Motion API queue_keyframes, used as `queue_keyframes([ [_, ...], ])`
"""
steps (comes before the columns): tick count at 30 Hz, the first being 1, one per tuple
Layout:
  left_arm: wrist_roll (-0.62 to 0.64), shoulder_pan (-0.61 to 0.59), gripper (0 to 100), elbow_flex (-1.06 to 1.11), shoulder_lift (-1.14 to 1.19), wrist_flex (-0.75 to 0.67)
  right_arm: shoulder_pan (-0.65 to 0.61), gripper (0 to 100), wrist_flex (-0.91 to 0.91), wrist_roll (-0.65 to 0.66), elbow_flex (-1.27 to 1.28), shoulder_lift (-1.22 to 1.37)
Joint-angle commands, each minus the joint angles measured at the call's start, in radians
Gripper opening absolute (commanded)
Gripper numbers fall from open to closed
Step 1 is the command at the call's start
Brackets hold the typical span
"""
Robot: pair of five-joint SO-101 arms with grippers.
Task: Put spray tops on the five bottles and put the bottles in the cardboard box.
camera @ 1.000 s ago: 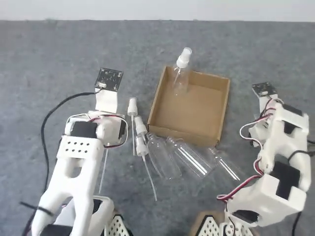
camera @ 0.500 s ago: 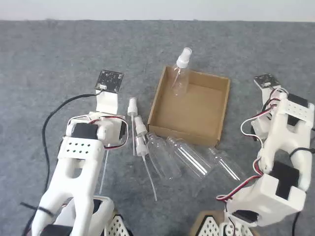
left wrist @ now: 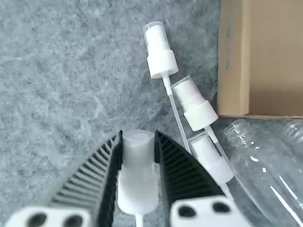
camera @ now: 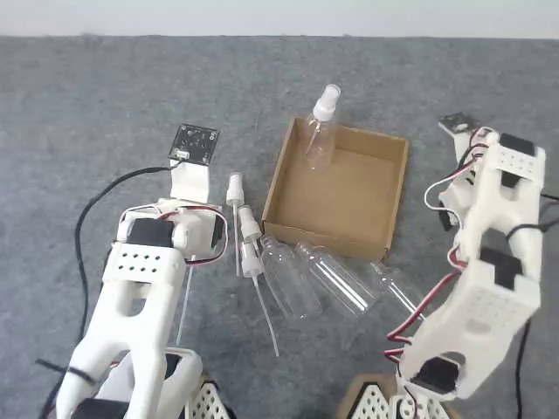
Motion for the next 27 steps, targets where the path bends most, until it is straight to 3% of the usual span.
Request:
queue_keyframes([
  [1,-0.009,0.005,1,-0.007,-0.041,-0.029,0.025,18.4,0.002,-0.018,-0.129,0.042],
  [10,-0.008,0.003,1,-0.007,-0.041,-0.031,0.074,0.4,0.008,-0.012,-0.167,0.021],
  [19,-0.006,0.003,1,-0.007,-0.043,-0.029,0.079,0.6,0.061,-0.023,-0.163,-0.191],
  [27,-0.005,-0.005,1,-0.084,-0.052,0.005,-0.038,0.6,0.107,-0.114,-0.060,-0.490],
])
